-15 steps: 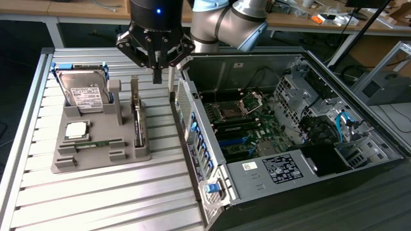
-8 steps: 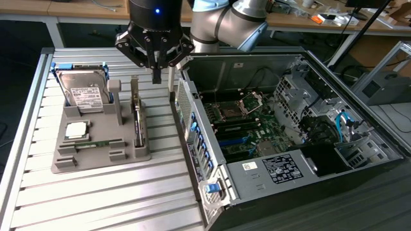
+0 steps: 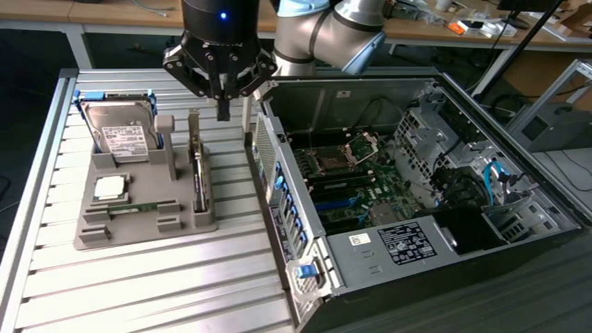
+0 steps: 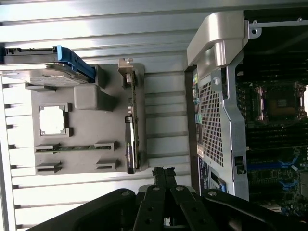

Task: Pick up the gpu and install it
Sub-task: 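Reach for the gpu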

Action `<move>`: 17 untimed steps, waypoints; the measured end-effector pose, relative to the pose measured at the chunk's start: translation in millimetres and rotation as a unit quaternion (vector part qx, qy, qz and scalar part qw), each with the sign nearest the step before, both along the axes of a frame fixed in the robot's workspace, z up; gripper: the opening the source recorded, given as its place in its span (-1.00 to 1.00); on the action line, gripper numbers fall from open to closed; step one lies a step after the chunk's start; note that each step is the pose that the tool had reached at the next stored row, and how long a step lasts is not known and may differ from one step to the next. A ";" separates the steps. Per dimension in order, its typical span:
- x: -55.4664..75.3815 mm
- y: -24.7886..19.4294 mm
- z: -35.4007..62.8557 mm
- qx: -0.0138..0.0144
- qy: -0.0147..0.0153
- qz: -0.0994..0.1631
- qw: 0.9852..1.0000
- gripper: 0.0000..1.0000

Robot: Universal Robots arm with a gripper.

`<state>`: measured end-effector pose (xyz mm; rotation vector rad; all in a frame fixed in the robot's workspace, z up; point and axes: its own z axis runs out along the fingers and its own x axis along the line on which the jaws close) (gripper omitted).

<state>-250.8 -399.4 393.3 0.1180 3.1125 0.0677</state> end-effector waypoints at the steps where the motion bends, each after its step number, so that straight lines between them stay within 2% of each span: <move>1: -0.3 0.0 0.0 0.000 0.000 0.000 1.000 -0.79; 17: -5.0 0.0 0.0 0.000 0.000 0.000 1.000 -0.79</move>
